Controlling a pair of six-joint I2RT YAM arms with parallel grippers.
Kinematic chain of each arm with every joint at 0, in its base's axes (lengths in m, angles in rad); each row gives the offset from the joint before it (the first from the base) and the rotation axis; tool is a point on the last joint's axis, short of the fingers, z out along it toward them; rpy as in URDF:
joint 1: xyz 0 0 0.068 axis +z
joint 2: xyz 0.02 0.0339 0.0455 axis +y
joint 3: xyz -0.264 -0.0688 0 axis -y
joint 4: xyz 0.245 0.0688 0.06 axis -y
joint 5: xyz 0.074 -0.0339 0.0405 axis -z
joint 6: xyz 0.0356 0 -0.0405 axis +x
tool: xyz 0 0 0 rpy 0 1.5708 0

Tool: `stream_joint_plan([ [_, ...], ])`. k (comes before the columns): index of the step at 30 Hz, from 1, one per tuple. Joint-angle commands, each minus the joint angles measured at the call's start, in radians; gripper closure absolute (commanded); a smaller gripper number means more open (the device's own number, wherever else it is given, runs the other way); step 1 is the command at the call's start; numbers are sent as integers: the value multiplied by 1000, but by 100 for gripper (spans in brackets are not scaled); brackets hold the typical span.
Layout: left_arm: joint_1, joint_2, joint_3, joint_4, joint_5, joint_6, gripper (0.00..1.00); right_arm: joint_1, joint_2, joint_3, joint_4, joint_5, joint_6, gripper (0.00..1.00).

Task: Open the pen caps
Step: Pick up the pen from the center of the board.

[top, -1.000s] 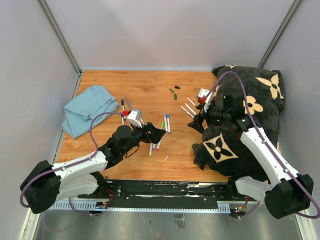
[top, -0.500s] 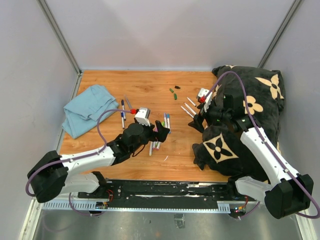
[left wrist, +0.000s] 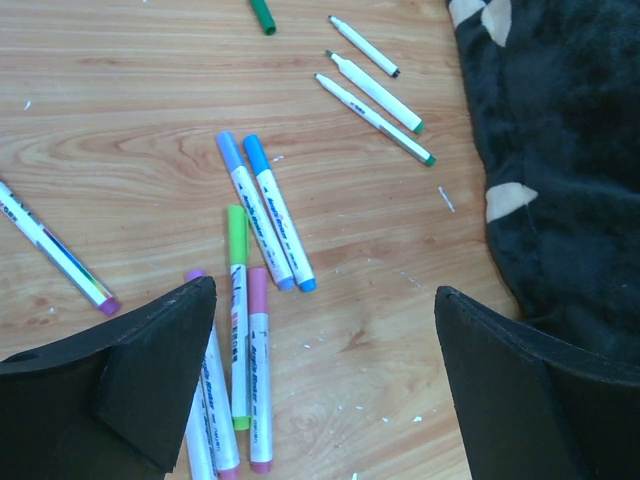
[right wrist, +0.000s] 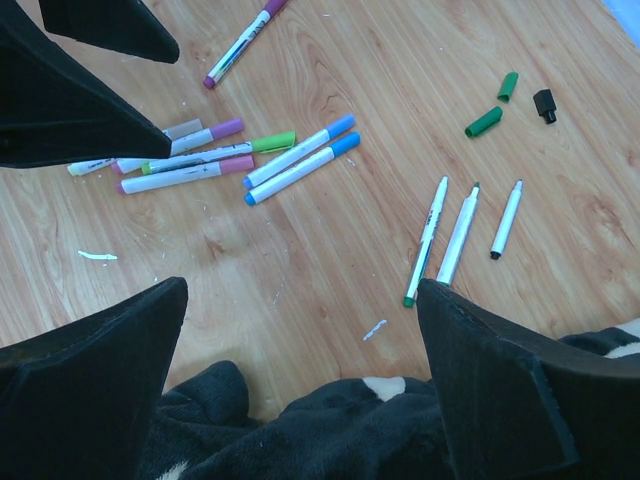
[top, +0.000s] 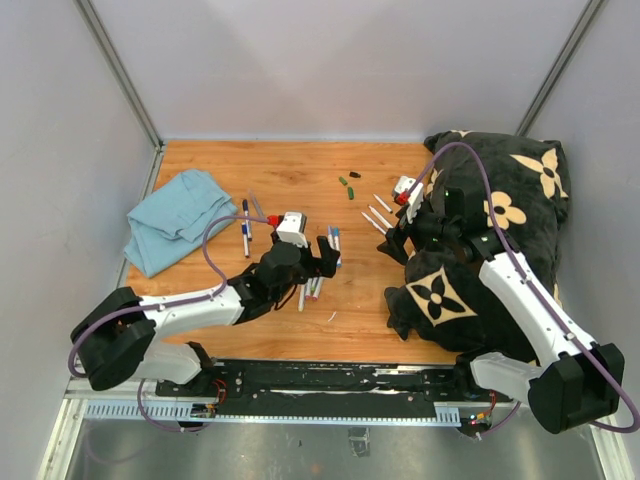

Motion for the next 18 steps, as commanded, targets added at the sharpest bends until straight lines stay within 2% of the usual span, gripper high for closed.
stream_joint_plan([
  [1,-9,40,38,35,-73,41,6,-15,5,23,-5,17,-16,2],
  [6,-9,113,71,60,-91,69,1,-16,15,28,-13,25,-19,2],
  [18,-2,234,185,-33,-97,88,1,-21,21,29,-13,34,-17,2],
])
